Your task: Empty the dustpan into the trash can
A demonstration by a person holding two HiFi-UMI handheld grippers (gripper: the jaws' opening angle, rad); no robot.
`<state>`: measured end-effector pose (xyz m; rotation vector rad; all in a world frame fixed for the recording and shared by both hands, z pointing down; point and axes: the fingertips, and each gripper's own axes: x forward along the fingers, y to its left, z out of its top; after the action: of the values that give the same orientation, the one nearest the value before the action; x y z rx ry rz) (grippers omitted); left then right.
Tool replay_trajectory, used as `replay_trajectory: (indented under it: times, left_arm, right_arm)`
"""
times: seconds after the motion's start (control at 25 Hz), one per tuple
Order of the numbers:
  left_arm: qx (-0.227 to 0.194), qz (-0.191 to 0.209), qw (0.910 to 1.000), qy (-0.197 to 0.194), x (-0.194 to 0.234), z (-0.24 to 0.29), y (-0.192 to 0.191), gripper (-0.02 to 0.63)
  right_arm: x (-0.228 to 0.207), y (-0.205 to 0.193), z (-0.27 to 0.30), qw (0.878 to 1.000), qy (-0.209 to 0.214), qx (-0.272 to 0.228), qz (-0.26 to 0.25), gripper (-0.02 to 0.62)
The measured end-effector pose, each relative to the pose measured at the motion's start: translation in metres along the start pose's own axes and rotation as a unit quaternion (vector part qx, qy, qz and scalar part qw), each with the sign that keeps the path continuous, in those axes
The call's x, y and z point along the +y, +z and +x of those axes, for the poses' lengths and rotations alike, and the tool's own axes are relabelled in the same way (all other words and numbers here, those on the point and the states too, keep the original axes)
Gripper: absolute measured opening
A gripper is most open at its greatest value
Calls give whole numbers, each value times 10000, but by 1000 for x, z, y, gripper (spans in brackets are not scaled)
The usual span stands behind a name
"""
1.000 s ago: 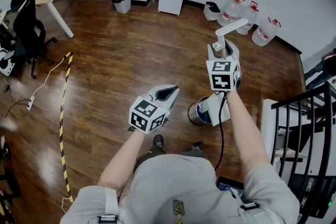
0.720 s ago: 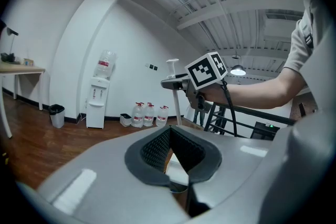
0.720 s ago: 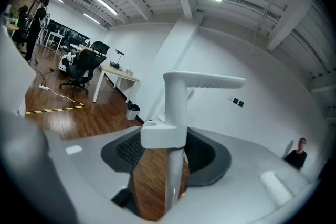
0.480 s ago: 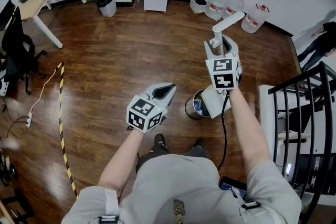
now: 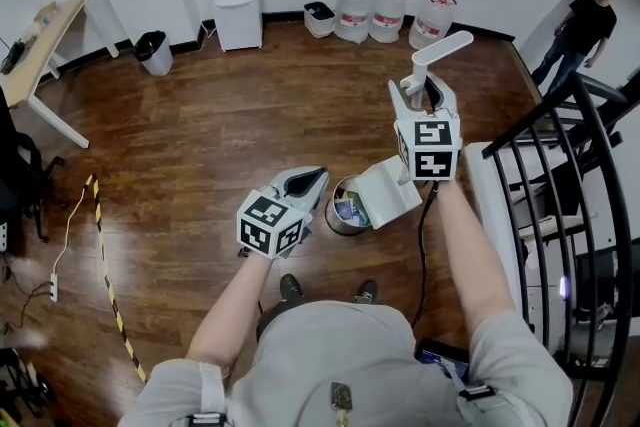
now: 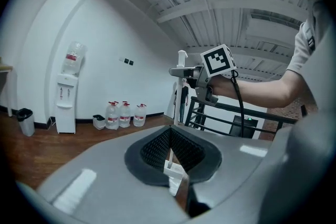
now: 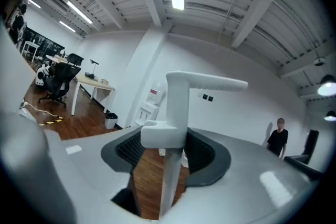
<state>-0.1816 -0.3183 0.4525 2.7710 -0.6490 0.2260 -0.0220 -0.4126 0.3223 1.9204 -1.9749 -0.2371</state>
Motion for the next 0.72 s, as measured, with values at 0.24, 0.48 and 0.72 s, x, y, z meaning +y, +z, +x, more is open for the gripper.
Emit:
replay_trajectory:
  times: [0.24,0.48,0.72]
  left_arm:
    - [96,179,9988,-456,-51,61,14,5]
    - [217,436,9950,-874,-102,109,28,5]
    - [377,546,9917,-1104,-146,142,25,5]
  right_arm:
    - [-98,-21,-50,9966,-593,-103,555,216]
    - [-179,-28,-107,9876,-1117,-350,1050,218]
    - [-234,-40,-154,9807,-1418,-431,1274,216]
